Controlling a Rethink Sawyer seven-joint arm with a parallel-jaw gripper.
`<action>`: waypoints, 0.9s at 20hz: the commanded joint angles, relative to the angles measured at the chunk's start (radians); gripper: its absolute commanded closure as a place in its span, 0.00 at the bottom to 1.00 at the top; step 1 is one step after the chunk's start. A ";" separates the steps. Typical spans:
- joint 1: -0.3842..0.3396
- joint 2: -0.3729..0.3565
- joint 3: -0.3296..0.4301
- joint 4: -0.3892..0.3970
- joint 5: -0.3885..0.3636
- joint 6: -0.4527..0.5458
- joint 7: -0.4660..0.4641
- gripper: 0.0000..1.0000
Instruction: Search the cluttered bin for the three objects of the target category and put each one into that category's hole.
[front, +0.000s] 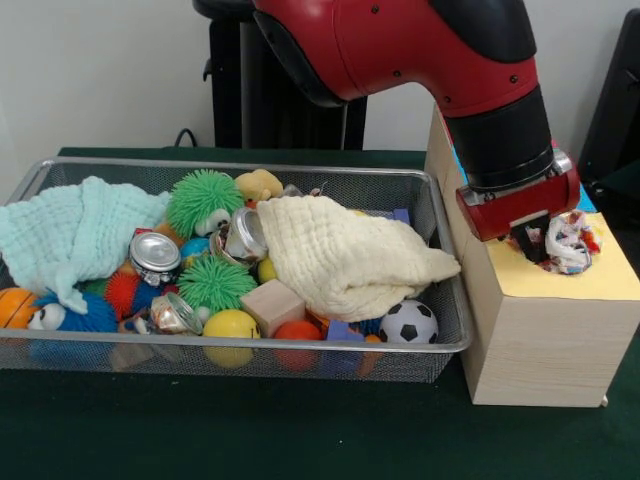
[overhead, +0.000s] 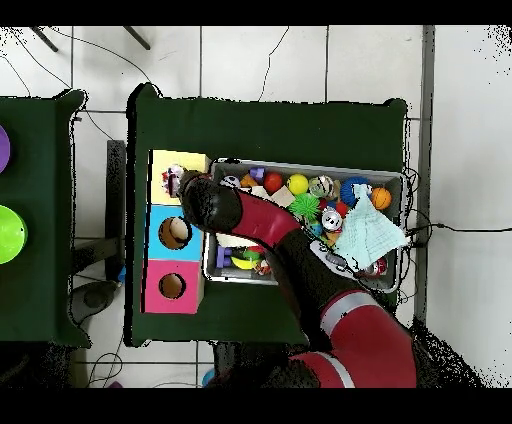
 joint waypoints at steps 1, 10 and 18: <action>0.080 0.063 -0.055 -0.015 0.004 0.109 0.166 1.00; 0.138 0.094 -0.127 -0.067 0.010 0.153 0.158 1.00; 0.170 0.106 -0.174 -0.080 -0.003 0.153 0.154 1.00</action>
